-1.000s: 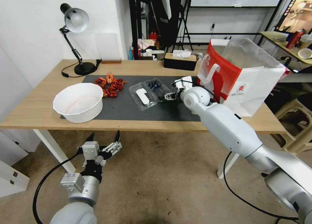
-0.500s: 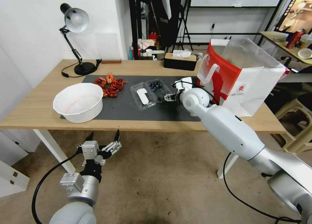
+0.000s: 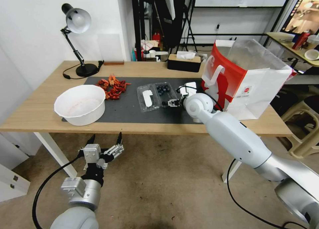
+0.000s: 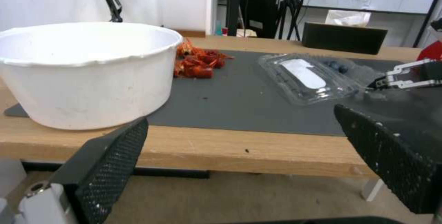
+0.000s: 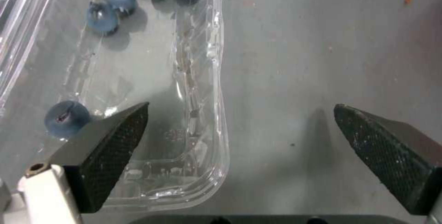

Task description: Close the takeout container lid, then place the container into the takeout bag.

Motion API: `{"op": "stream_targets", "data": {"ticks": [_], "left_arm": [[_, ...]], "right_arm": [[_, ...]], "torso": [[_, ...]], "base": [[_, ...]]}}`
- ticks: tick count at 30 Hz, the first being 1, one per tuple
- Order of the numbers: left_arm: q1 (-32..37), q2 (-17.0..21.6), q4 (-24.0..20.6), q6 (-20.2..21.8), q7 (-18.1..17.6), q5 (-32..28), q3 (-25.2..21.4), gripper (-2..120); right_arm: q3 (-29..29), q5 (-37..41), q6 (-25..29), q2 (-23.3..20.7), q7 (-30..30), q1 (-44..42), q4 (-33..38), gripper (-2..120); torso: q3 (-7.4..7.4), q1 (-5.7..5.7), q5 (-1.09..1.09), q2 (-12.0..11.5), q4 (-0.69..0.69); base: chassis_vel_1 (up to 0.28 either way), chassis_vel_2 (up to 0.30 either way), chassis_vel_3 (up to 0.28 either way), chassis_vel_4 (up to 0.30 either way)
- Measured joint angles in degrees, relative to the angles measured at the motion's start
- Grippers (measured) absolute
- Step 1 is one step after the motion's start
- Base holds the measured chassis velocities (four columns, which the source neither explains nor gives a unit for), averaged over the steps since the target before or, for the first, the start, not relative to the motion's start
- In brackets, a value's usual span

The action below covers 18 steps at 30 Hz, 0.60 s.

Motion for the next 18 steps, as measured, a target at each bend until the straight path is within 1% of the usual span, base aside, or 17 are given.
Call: {"op": "stream_targets", "data": {"ticks": [18], "left_arm": [[-0.03, 0.06, 0.0, -0.14, -0.03, 0.17, 0.03, 100]], "right_arm": [[0.01, 4.29, 0.02, -0.13, 5.96, -1.11, 2.61, 100]], "torso": [[0.0, 0.0, 0.0, 0.0, 0.0]], "base": [[0.0, 0.0, 0.0, 0.0]]}}
